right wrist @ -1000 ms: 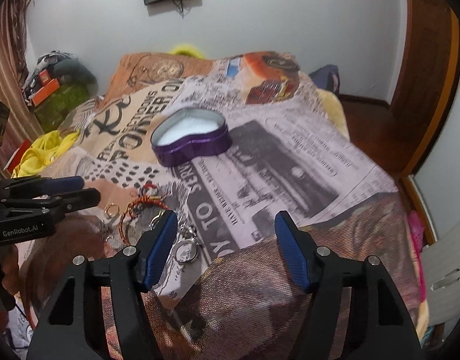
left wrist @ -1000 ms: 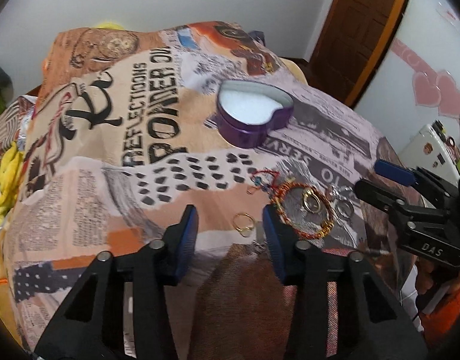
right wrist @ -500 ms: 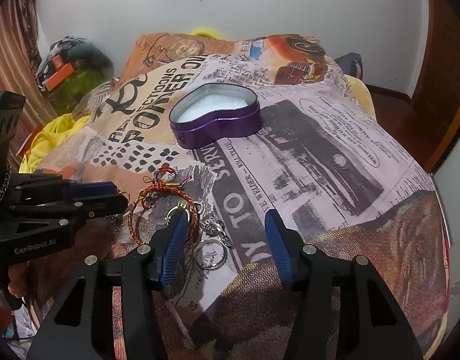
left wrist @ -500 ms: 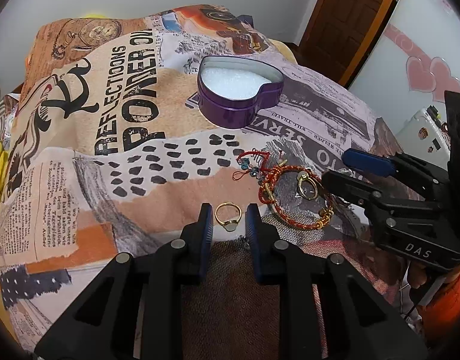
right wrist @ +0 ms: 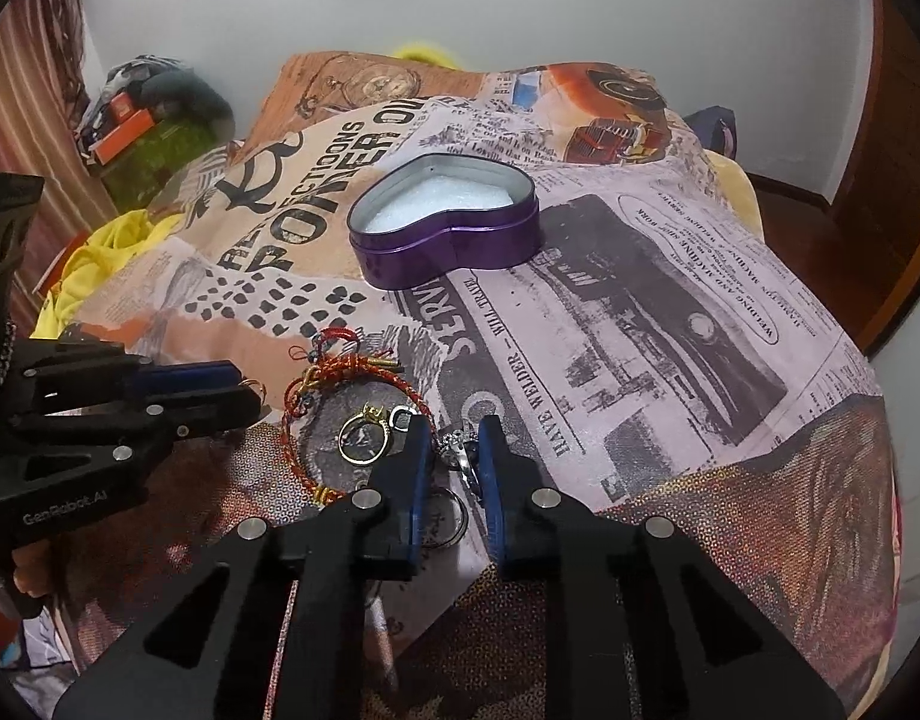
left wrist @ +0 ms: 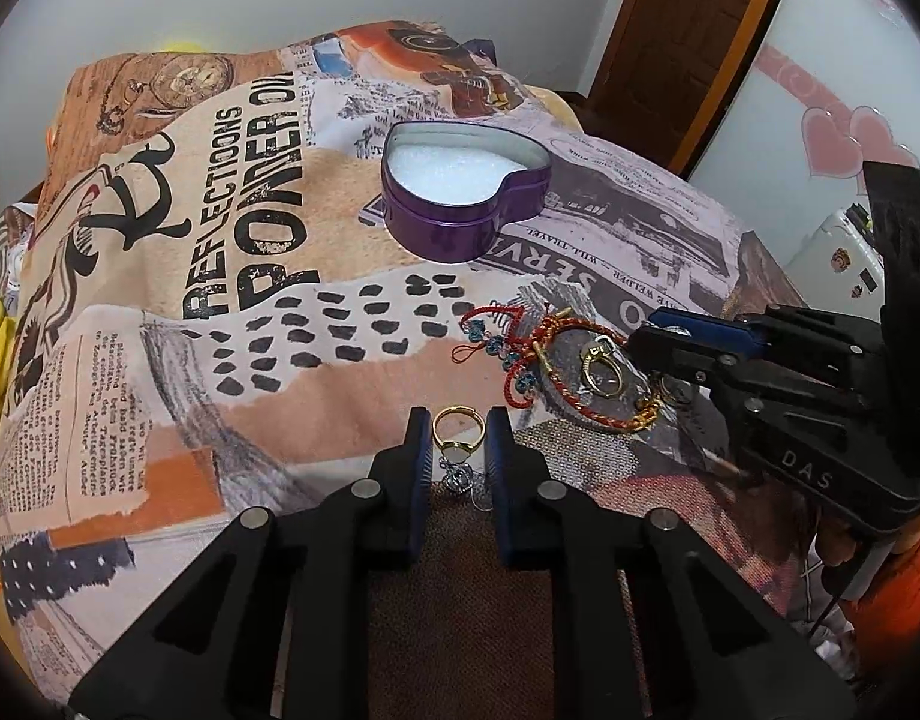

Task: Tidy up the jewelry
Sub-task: 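Carry the gold ring and silver earring over the purple heart tin with both tools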

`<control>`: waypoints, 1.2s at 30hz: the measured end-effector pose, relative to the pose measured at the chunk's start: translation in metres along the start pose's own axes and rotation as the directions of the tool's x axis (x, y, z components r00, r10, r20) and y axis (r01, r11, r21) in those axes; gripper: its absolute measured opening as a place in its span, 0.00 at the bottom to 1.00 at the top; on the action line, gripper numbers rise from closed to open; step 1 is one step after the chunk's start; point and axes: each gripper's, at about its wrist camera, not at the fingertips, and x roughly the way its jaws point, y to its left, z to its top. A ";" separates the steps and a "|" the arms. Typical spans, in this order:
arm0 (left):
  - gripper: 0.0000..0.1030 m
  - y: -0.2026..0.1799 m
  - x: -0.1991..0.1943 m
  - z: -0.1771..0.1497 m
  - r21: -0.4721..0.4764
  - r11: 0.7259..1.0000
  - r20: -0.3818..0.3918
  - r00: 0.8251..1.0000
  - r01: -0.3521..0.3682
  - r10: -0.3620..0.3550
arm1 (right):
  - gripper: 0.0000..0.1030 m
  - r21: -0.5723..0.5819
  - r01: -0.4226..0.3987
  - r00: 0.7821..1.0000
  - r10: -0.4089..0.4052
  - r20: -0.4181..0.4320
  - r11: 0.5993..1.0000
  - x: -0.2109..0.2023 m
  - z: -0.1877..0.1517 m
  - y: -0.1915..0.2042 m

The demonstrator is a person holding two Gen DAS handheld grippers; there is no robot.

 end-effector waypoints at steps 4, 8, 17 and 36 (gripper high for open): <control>0.17 0.001 -0.006 0.001 -0.007 1.000 0.020 1.000 0.002 -0.002 | 0.14 0.008 0.005 1.000 -0.005 0.005 1.000 -0.004 0.002 0.000; 0.17 0.003 -0.014 0.004 -0.017 1.000 0.046 0.999 -0.004 0.005 | 0.14 0.017 0.009 1.000 -0.009 0.027 1.000 -0.012 0.005 -0.001; 0.17 0.009 -0.046 0.022 -0.045 0.999 0.150 0.988 -0.026 0.032 | 0.14 0.016 0.024 0.995 -0.026 0.092 1.000 -0.034 0.019 0.001; 0.17 -0.002 -0.087 0.066 -0.019 0.996 0.305 0.948 -0.087 0.089 | 0.14 0.008 0.026 0.961 -0.027 0.274 1.000 -0.069 0.063 0.006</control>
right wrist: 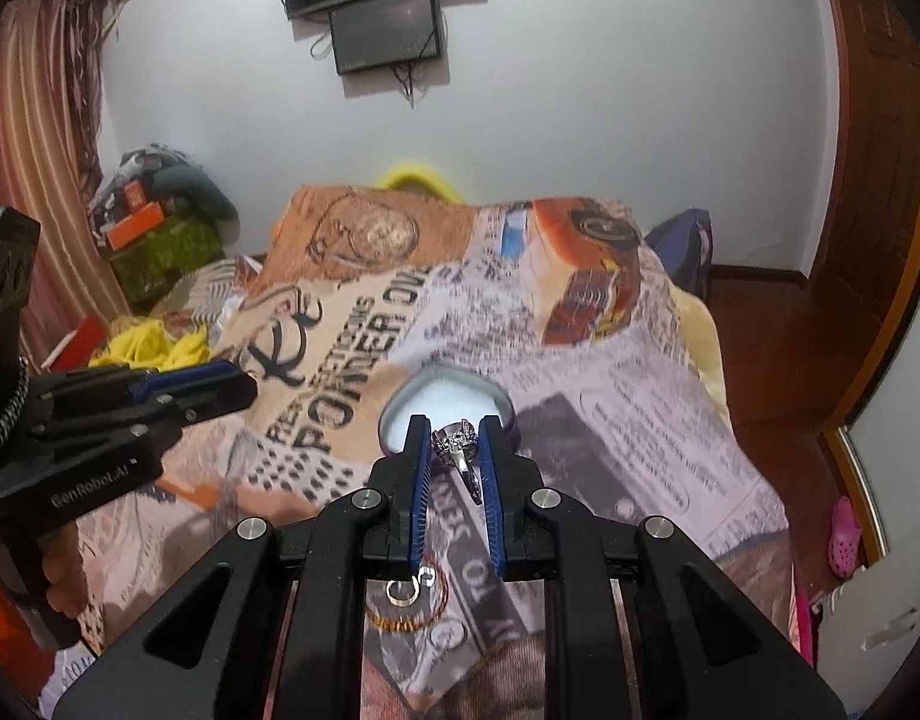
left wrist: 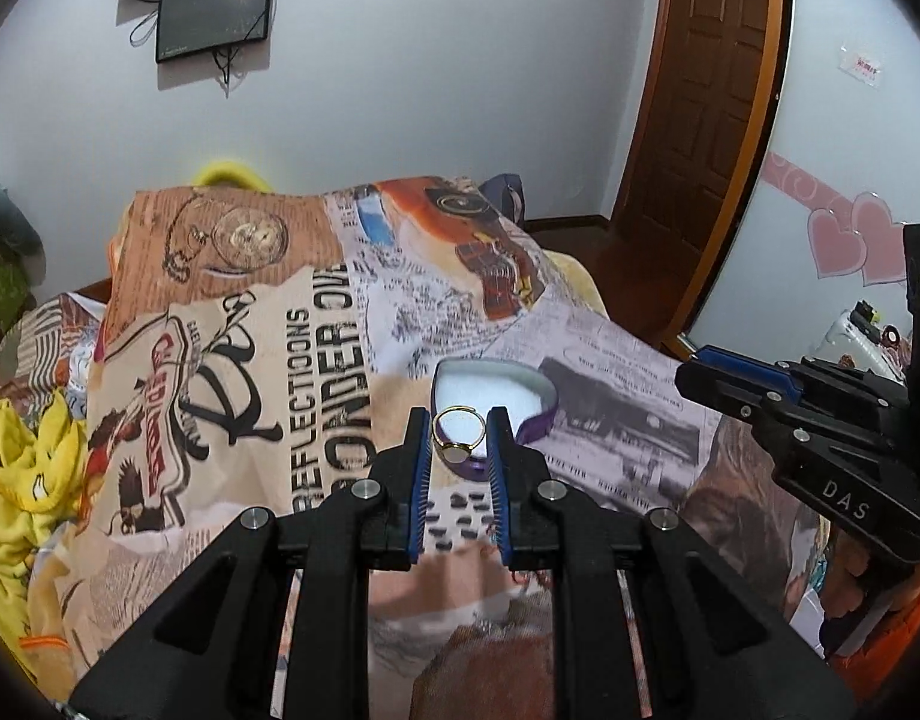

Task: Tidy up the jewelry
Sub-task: 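Carry the gold ring and silver earring over the purple heart tin with both tools, then open the left tool over the tin while the right tool releases its earring inside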

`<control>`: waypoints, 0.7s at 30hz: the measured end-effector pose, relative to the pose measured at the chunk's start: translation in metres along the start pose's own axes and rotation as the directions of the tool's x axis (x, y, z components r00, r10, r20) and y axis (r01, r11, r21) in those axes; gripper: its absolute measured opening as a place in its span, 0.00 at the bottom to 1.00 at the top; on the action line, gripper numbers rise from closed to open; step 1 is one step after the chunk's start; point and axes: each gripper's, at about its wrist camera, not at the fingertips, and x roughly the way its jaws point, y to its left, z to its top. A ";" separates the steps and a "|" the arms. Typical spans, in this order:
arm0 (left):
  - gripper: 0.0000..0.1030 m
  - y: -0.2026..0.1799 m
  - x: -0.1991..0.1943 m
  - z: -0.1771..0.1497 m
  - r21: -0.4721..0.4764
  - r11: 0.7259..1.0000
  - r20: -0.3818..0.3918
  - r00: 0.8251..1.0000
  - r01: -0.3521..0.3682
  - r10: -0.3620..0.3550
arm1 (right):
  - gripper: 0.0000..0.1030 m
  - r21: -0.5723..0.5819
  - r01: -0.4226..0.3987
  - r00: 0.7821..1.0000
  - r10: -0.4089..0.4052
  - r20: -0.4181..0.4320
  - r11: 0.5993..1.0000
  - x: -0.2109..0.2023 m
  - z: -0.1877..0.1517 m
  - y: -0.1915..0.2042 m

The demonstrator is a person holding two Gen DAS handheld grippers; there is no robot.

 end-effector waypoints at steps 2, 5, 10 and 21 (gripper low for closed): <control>0.17 -0.001 0.002 0.006 0.007 1.000 0.009 1.000 0.003 -0.003 | 0.14 0.004 0.002 1.000 -0.002 0.015 1.000 0.001 0.005 -0.001; 0.17 -0.003 0.006 0.011 0.019 1.000 0.022 1.000 -0.002 0.001 | 0.14 0.008 0.007 1.000 -0.007 0.030 1.000 0.007 0.011 -0.005; 0.17 -0.003 0.022 0.022 0.028 1.000 0.016 1.000 0.002 -0.003 | 0.14 0.005 0.019 1.000 -0.019 0.022 1.000 0.022 0.015 -0.010; 0.17 0.003 0.060 0.030 0.044 0.999 -0.043 0.999 0.021 -0.019 | 0.14 -0.012 0.022 1.000 -0.022 -0.016 1.000 0.057 0.024 -0.016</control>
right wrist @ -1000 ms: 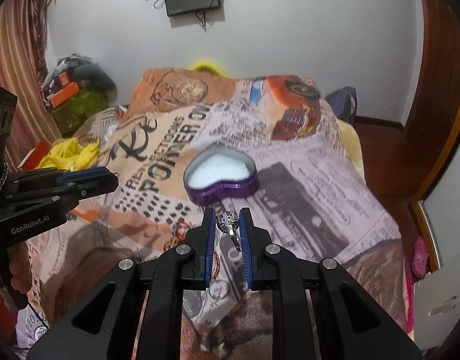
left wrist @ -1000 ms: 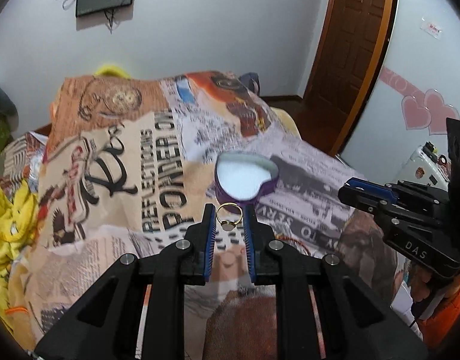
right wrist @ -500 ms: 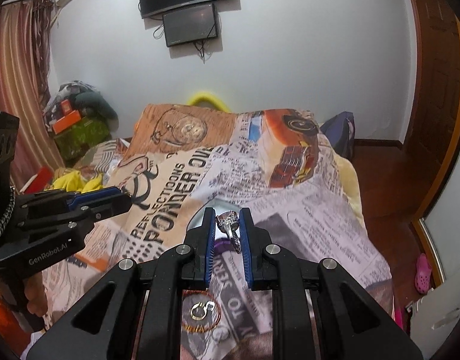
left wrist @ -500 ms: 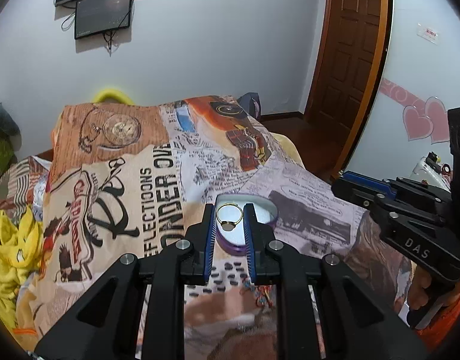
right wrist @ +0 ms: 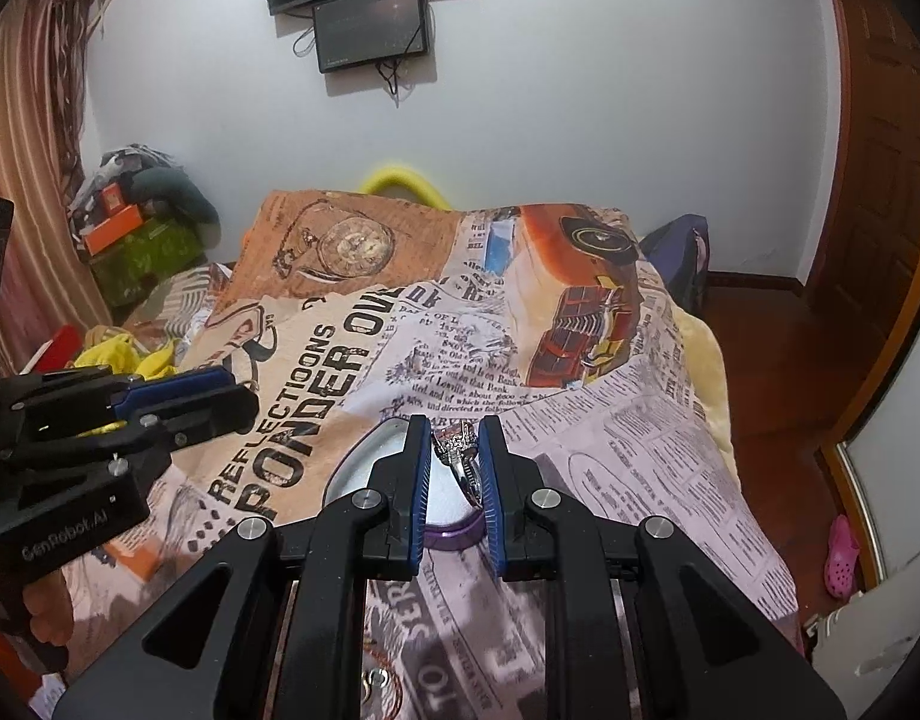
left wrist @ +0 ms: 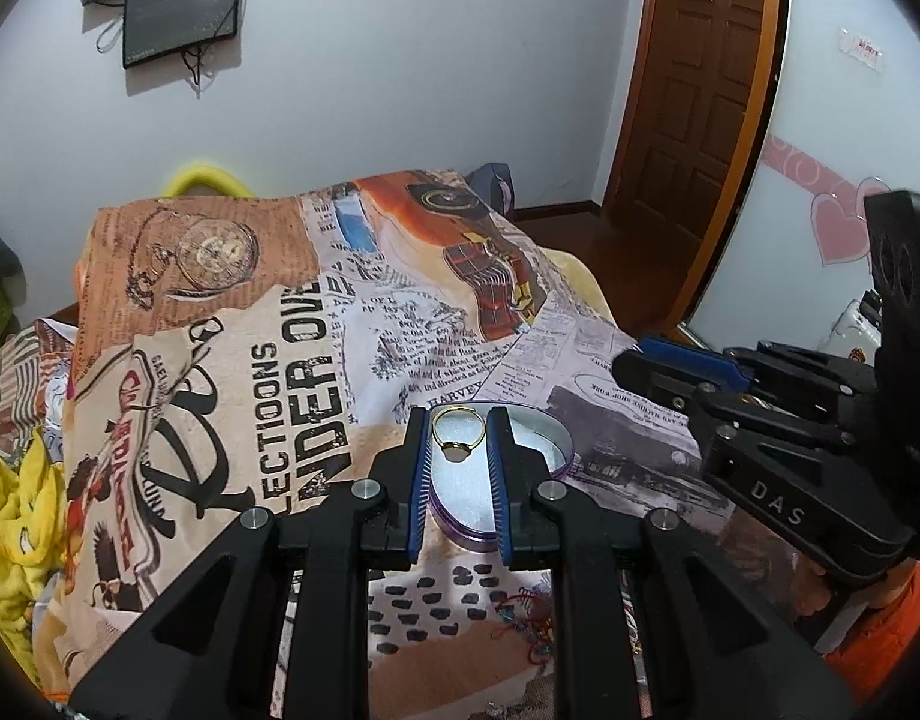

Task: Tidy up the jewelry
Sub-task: 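Open the left tool over the tin while the right tool releases its earring inside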

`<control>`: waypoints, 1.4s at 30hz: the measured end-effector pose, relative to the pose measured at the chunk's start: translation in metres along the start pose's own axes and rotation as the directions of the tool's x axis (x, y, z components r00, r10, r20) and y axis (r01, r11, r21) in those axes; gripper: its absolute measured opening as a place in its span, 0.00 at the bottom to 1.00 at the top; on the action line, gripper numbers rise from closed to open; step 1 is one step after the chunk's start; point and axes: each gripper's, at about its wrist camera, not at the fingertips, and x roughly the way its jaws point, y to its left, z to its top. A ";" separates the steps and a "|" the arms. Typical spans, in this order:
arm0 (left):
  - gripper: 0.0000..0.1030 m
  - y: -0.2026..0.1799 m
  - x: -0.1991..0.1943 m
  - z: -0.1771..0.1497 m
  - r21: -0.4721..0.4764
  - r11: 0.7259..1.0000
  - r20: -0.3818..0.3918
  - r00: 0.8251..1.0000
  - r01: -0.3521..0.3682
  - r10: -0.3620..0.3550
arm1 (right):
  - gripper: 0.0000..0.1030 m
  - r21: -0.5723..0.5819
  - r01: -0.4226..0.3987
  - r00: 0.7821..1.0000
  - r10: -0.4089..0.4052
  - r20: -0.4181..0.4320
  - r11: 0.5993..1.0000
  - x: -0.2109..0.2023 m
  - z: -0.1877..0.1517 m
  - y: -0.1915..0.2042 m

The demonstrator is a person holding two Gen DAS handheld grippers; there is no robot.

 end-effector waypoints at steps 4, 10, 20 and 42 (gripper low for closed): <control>0.17 0.003 0.016 -0.001 -0.002 1.000 -0.032 0.999 0.007 -0.007 | 0.14 -0.006 -0.022 1.000 0.022 -0.016 1.000 0.013 0.003 -0.001; 0.17 0.008 0.040 -0.005 -0.020 0.999 -0.091 0.995 0.044 -0.046 | 0.14 -0.002 -0.073 0.994 0.073 -0.084 0.997 0.038 0.003 -0.006; 0.17 0.005 0.068 -0.013 -0.005 0.997 -0.166 0.983 0.080 -0.079 | 0.14 0.012 -0.143 0.967 0.143 -0.213 0.990 0.071 -0.006 -0.011; 0.17 0.008 0.058 -0.015 0.008 0.999 -0.173 0.984 0.041 -0.038 | 0.16 0.000 -0.168 0.951 0.162 -0.265 0.986 0.071 -0.007 -0.007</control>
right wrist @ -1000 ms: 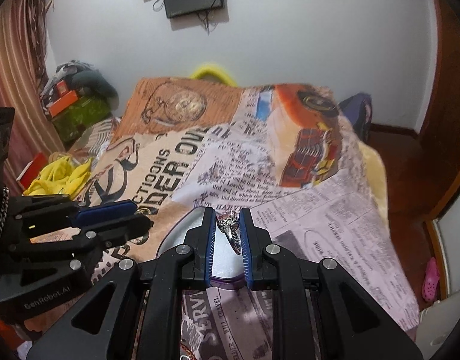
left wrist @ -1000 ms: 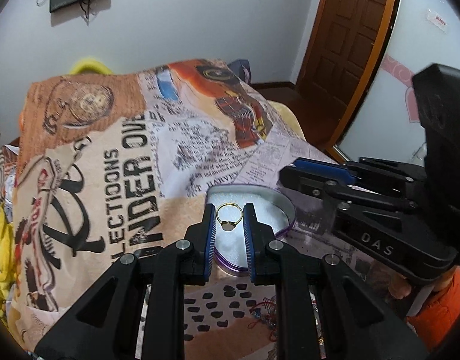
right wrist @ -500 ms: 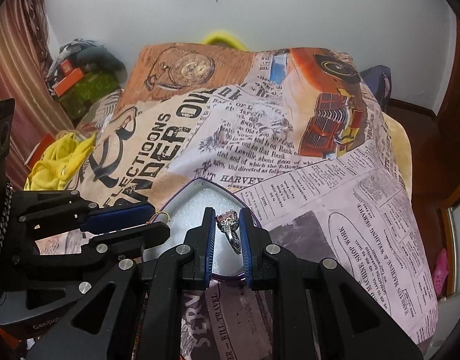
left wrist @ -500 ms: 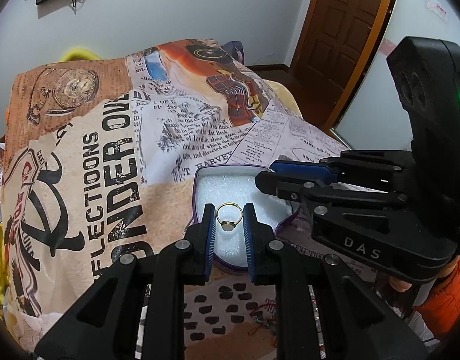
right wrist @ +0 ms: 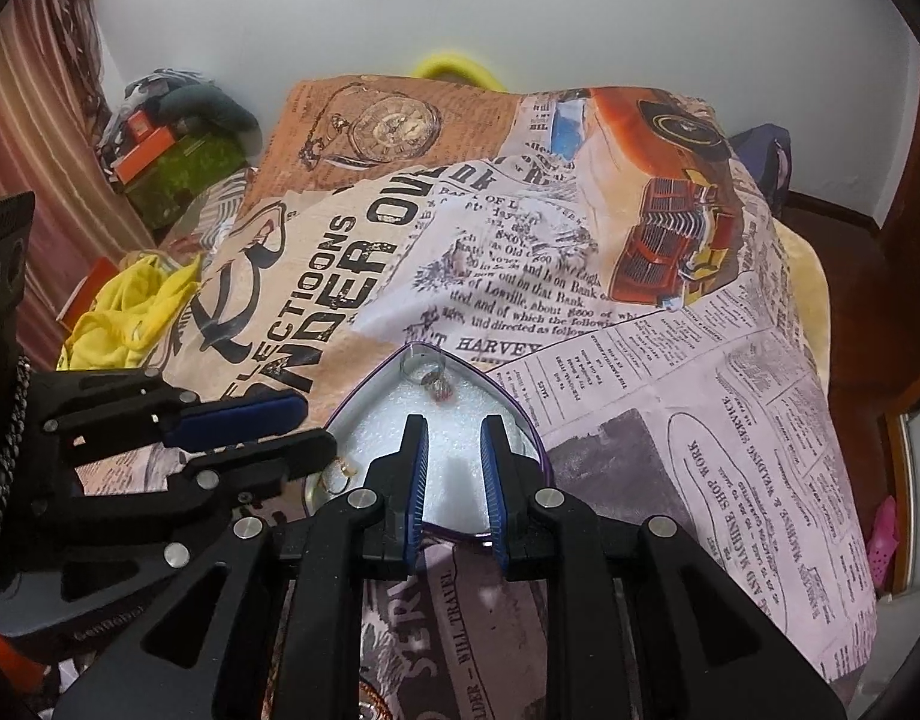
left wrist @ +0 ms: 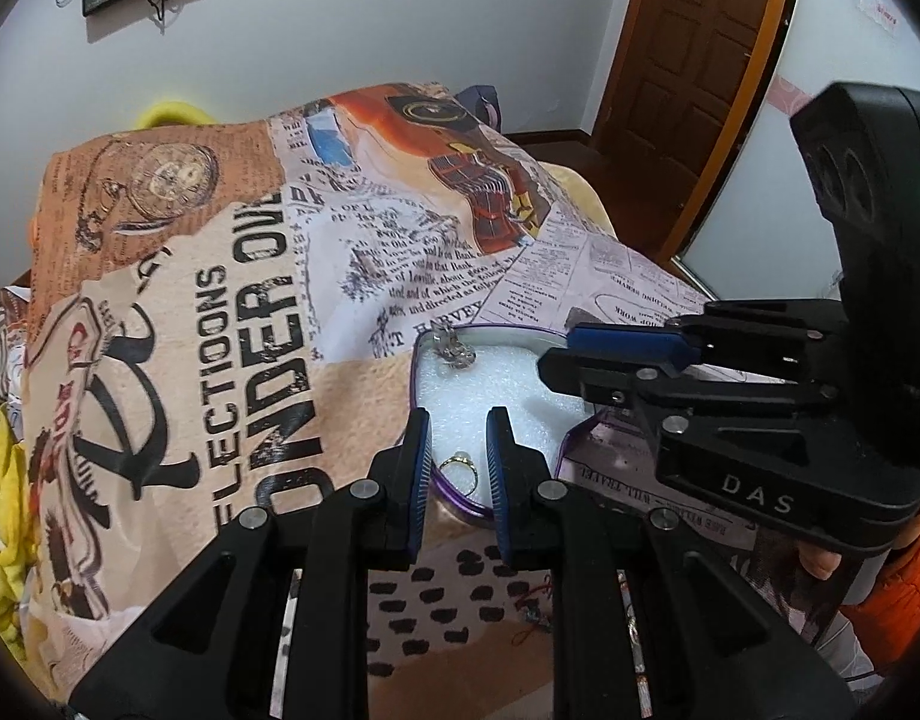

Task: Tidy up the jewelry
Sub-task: 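Open the left tool over the tin while the right tool releases its earring inside, then withdraw both tools from the tin back toward the remaining jewelry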

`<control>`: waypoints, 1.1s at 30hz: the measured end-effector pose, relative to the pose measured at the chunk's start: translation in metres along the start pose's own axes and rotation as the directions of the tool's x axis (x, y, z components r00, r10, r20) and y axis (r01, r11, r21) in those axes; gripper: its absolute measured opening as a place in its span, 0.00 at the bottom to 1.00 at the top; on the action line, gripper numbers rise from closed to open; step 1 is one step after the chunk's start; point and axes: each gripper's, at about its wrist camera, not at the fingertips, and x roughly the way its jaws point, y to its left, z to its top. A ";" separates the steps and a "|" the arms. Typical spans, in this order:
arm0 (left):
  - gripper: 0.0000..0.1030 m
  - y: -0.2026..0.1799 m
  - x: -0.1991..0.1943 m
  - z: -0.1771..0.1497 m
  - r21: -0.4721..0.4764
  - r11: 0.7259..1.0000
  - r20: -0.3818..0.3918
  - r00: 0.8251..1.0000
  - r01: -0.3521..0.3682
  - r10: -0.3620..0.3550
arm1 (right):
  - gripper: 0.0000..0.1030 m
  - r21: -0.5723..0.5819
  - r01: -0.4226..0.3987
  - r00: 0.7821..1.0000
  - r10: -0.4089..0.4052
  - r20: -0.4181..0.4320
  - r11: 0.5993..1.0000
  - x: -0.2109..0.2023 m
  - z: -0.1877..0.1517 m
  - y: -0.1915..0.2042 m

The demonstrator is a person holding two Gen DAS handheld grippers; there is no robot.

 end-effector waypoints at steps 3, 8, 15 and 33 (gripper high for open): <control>0.17 -0.001 -0.013 0.000 -0.001 1.000 0.018 1.000 -0.016 0.016 | 0.16 -0.010 0.018 1.000 -0.018 0.017 1.000 -0.010 0.000 0.005; 0.18 -0.004 -0.037 -0.003 -0.002 0.999 0.046 0.998 -0.045 0.045 | 0.16 -0.031 0.062 0.996 -0.059 0.071 0.998 -0.036 -0.004 0.017; 0.27 -0.011 -0.074 -0.011 -0.005 0.997 0.092 0.993 -0.071 0.071 | 0.17 -0.062 0.129 0.981 -0.118 0.151 0.990 -0.074 -0.012 0.036; 0.48 -0.034 -0.134 -0.055 0.013 0.995 0.144 0.985 -0.096 0.093 | 0.33 -0.061 0.215 0.956 -0.197 0.216 0.975 -0.122 -0.059 0.064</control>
